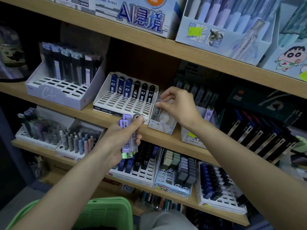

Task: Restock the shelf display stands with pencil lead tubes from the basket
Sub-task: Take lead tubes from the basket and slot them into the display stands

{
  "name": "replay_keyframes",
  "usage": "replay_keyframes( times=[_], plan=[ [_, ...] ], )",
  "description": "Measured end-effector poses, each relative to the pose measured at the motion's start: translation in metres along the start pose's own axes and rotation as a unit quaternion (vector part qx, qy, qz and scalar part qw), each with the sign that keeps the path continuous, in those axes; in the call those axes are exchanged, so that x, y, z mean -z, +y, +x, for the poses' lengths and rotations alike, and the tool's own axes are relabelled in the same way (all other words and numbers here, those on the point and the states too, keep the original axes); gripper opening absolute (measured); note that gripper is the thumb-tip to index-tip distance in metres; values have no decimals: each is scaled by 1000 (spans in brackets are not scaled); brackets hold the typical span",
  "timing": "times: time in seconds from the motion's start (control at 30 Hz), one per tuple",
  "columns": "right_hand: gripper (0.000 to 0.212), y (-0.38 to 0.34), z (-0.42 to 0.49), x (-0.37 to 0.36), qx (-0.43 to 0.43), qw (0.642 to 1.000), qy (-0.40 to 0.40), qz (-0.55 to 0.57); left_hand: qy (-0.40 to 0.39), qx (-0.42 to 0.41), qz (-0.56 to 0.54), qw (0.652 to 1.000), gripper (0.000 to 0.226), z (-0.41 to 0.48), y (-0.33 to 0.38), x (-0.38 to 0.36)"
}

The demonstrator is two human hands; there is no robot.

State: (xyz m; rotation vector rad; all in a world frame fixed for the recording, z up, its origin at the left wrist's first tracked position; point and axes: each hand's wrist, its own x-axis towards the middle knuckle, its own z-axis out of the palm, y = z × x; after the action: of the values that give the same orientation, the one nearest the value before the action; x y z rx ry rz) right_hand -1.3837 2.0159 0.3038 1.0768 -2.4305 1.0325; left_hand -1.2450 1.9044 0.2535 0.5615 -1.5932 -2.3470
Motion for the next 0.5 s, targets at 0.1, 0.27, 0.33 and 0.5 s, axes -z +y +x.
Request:
replay_keyframes(
  times=[0.1,0.27,0.33,0.5],
  plan=[
    [15,4,-2,-6,16,999,-11,-29,-3,6,-17,1000,22,-1,0,-1],
    [22,8,-5,-10,34,995,12,-94,4,6,-28,1000,25,-1,-3,-2],
    [17,1,-11,-10,52,994,40,-83,14,1,-58,998,24,-1,-4,-2],
    [7,-31,-50,-13,3,994,-86,67,53,9,-142,988,27,4,-6,3]
  ],
)
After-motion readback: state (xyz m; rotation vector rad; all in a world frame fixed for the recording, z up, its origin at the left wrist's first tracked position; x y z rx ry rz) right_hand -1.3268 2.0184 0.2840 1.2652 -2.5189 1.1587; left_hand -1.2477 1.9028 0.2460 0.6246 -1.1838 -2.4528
